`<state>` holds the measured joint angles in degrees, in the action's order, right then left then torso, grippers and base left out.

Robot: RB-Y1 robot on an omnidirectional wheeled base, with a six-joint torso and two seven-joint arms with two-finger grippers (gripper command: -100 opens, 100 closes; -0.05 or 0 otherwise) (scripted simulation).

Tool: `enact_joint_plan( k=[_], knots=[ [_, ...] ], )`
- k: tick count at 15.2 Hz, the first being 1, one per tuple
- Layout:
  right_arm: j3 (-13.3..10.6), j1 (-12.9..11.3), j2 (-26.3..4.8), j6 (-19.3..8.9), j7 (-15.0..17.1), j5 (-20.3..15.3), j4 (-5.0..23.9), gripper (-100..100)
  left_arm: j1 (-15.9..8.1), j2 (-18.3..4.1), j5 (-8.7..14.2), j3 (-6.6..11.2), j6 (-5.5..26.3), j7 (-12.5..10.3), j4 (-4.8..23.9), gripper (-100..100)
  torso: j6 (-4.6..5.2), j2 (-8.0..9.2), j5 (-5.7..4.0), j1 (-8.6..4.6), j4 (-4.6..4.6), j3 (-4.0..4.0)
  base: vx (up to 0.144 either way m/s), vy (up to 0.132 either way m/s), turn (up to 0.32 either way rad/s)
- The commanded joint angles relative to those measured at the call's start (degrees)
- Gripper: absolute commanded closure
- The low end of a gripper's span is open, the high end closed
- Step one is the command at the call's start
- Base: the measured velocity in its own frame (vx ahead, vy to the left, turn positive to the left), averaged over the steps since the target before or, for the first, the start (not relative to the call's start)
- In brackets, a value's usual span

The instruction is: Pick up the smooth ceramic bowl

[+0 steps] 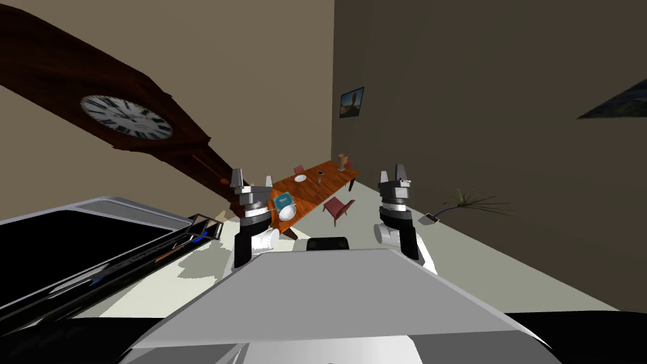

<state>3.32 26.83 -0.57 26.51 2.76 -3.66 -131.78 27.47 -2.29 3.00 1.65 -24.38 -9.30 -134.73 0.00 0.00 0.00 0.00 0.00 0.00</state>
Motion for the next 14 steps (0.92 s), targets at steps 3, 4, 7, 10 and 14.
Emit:
enact_joint_plan(
  k=[3,4,7,10,14],
  knots=[
    [0.0,0.0,0.0,0.0,0.0,0.0,0.0,0,-0.44,-3.16,0.44,0.85,2.36,-0.07,2.67,-100,0.01,-0.03,0.0,0.0,-0.01,-0.02,0.008,-0.003,-0.015],
    [0.0,0.0,0.0,0.0,0.0,0.0,0.0,0,-0.61,-3.8,0.61,1.18,3.27,-0.1,3.7,-100,0.0,-0.04,0.01,0.01,-0.01,-0.03,0.019,-0.006,-0.019],
    [0.0,0.0,0.0,0.0,0.0,0.0,0.0,0,-1.02,-4.88,1.02,1.97,5.47,-0.17,6.19,-100,0.0,-0.09,0.0,0.0,-0.03,-0.06,0.018,-0.006,-0.021],
    [0.0,0.0,0.0,0.0,0.0,0.0,0.0,0,-1.53,-5.72,1.52,2.93,8.12,-0.26,9.18,-100,0.0,-0.09,0.0,-0.01,-0.02,-0.06,0.02,-0.01,-0.021],
    [0.0,0.0,0.0,0.0,0.0,0.0,0.0,0,-2.12,-6.35,2.09,4.03,11.15,-0.35,12.61,-100,0.01,-0.12,0.01,0.0,-0.03,-0.07,0.023,-0.005,-0.026]
  ],
)
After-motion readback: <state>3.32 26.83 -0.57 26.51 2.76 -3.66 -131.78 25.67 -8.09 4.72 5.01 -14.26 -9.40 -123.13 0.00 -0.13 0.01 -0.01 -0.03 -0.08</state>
